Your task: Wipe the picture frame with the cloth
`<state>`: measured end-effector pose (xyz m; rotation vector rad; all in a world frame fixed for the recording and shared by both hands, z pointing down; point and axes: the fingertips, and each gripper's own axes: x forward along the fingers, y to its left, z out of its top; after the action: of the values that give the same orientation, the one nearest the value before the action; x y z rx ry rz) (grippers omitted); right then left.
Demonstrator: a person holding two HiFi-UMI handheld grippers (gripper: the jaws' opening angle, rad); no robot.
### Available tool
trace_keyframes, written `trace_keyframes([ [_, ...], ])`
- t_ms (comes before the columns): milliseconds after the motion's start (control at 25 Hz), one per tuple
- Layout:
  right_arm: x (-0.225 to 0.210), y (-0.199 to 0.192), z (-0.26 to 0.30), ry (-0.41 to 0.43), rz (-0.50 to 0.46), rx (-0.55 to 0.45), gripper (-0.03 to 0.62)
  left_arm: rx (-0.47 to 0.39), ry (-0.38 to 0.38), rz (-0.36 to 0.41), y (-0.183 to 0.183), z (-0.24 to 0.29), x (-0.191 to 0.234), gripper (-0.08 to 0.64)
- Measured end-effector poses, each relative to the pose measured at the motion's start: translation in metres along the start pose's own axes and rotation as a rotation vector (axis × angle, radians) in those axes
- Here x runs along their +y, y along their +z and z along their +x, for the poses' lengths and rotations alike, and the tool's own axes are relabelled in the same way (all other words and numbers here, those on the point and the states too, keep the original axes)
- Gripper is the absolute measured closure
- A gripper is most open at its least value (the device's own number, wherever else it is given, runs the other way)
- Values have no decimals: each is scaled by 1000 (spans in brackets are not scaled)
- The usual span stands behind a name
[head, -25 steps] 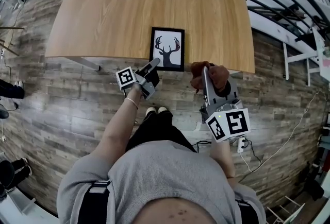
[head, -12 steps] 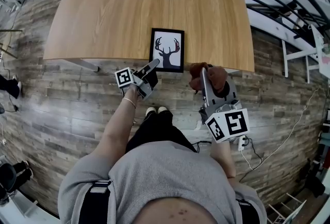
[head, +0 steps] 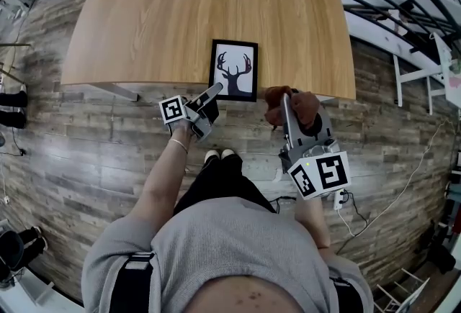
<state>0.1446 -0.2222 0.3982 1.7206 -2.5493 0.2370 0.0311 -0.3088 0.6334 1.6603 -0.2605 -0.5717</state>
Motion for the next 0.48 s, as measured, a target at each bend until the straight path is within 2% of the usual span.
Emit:
trace_keyframes([
  [480, 14, 1, 9, 20, -21, 11, 546, -8, 51, -14, 2, -16, 9, 394],
])
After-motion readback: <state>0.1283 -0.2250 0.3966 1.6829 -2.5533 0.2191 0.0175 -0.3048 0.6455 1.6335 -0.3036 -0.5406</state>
